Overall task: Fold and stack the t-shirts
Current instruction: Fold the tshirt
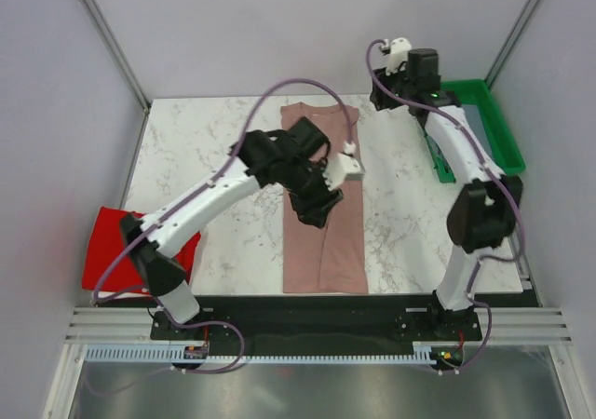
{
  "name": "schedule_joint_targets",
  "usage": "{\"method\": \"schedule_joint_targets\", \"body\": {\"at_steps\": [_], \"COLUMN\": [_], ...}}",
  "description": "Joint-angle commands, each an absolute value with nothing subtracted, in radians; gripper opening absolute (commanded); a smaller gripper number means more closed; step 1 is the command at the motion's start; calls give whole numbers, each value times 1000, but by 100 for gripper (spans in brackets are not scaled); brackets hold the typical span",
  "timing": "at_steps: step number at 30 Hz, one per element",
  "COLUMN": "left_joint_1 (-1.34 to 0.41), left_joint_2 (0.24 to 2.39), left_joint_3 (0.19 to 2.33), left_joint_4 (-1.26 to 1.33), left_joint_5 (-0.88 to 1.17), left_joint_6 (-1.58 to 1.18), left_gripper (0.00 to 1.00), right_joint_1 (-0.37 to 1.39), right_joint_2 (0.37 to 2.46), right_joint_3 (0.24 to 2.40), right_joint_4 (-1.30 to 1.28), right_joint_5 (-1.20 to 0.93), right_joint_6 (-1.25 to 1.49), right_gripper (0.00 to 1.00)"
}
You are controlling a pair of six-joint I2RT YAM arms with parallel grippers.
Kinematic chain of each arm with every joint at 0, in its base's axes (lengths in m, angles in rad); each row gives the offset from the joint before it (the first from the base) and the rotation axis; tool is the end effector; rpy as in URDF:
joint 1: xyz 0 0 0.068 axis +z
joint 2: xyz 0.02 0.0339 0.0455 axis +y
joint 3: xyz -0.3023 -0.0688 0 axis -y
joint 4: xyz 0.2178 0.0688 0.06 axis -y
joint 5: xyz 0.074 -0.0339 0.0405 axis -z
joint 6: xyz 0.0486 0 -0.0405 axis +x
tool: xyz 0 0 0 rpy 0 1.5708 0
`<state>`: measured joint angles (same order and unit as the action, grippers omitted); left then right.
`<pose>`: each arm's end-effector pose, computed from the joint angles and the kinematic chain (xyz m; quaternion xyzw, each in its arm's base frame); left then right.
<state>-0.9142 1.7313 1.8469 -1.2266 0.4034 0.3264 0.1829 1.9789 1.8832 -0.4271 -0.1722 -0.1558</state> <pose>0.1866 -0.2734 0.3903 0.5917 0.7497 -0.2514 0.1572 0.4588 0.0933 0.3690 -0.1878 0.8430 0.0812 0.4974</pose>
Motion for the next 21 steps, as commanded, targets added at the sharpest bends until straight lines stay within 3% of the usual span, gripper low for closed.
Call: {"method": "schedule_joint_targets", "body": {"at_steps": [1,8,11,16,21], "left_joint_1": [-764,-556,-529,-500,-502], "left_joint_2": [1695,1595,1575,1583,1612], "left_joint_3": [1744,1518,1410,1260,1122], "left_joint_4": [-1148,-999,-976,-943,-898], "left_joint_5": [354,457,480,541,616], "left_joint_6": [118,-174,-264,-356,-411], "left_gripper": [52,50,56,52,55], "right_joint_1": [169,163,161,164,192], "right_joint_2": [1760,1511,1429,1356,1293], "right_joint_3": [1696,1343,1177,951,750], "right_joint_4": [-402,-633,-672,-710,-747], "right_joint_5": [-334,-586,-667,-742,-761], "right_joint_6": [-3,135,192,219,262], "right_gripper": [57,55,56,57,57]}}
